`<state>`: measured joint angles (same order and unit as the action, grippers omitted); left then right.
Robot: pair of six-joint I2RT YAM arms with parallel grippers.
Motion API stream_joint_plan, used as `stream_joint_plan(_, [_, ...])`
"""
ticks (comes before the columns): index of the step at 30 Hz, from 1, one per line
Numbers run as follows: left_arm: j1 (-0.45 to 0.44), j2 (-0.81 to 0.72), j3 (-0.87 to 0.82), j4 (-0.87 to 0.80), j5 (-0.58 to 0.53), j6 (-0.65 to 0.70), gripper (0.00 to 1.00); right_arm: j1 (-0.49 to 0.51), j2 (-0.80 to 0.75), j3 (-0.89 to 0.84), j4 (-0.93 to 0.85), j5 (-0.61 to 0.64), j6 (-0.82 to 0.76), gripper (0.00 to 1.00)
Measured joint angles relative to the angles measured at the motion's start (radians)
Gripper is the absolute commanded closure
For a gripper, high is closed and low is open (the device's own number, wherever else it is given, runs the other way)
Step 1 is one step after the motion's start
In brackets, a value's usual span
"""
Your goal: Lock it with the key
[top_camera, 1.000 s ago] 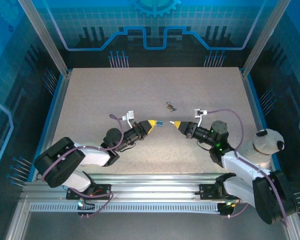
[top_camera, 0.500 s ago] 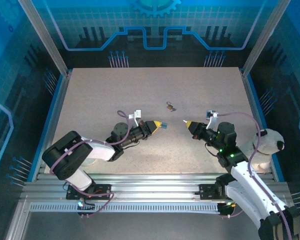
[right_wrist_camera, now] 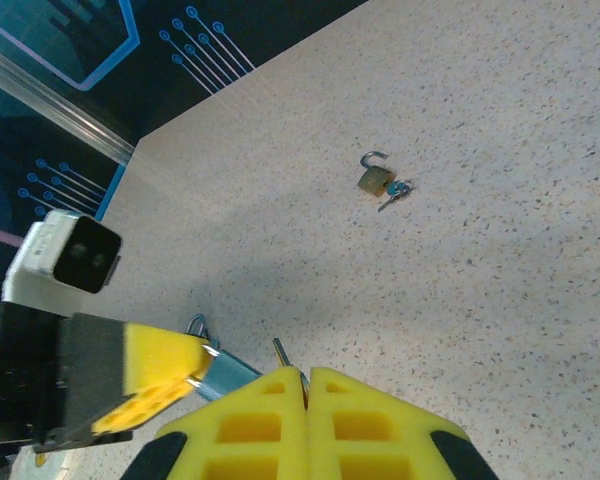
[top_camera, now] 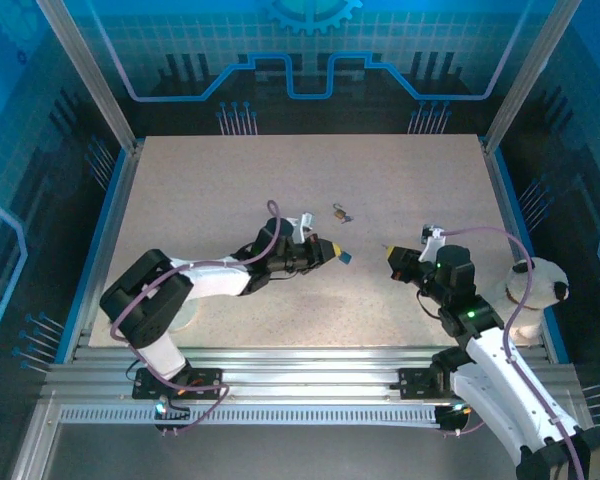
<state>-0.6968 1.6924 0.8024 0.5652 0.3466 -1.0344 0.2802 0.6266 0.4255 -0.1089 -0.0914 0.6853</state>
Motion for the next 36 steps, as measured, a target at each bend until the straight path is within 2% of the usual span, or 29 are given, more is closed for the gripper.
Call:
stream_joint_plan(6, [-0.029,0.096,0.185,-0.248,0.014,0.111,1.0,-0.001,-0.016,-0.017,-0.005,0.014,-0.003,1.0])
stream_joint_plan(16, [-0.053,0.265,0.421,-0.533,0.029,0.234,1.0,-0.006,-0.035,-0.032,-0.011,0.018,-0.003,1.0])
stream_joint_plan(22, [-0.059,0.311,0.493,-0.641,0.024,0.284,1.0,-0.007,-0.054,-0.033,-0.012,0.022,-0.003,1.0])
stream_joint_plan(36, [-0.06,0.411,0.615,-0.756,-0.009,0.357,1.0,-0.007,-0.058,-0.036,-0.011,0.021,-0.003,1.0])
